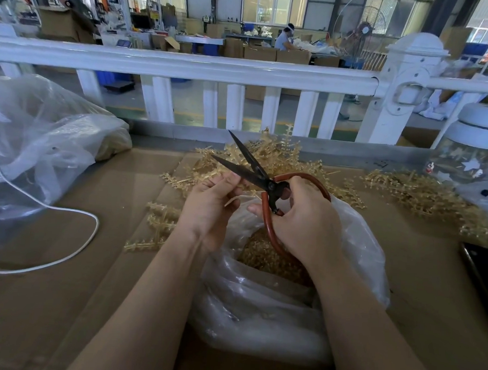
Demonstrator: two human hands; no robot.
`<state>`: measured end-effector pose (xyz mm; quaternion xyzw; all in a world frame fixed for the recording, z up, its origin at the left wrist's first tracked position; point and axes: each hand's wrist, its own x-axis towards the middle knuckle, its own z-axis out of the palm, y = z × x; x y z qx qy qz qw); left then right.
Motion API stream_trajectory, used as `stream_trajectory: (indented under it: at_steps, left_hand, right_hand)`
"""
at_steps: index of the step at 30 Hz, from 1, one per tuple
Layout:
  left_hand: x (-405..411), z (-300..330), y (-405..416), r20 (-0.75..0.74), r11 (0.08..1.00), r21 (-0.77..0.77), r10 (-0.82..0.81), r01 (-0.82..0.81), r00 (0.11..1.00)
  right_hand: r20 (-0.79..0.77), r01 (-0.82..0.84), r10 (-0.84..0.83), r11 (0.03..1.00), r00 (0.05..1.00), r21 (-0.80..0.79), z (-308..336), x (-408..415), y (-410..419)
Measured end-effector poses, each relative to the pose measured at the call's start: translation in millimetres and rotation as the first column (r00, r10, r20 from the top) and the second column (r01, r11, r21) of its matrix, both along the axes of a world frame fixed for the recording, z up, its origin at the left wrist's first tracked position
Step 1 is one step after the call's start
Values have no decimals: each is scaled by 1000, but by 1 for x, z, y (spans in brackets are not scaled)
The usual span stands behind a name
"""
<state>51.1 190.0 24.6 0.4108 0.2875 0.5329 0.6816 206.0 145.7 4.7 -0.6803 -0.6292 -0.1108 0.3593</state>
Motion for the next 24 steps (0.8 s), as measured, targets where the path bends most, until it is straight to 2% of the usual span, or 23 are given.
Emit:
stream_trajectory:
  at_steps: [10, 19, 24]
  left_hand:
    - [-2, 3, -3, 12, 1000, -23, 12, -12, 1000]
    - [-2, 7, -6, -56, 997, 50, 58, -55, 997]
    - [-1, 7, -7, -87, 992, 93, 98, -90, 991]
  right_hand:
    - [10, 40, -40, 999, 999, 11, 4, -3, -4]
    - [-27, 13, -11, 997, 1000, 80, 5, -6, -8]
    - [-29, 17, -15, 998, 999, 61, 3, -5, -6]
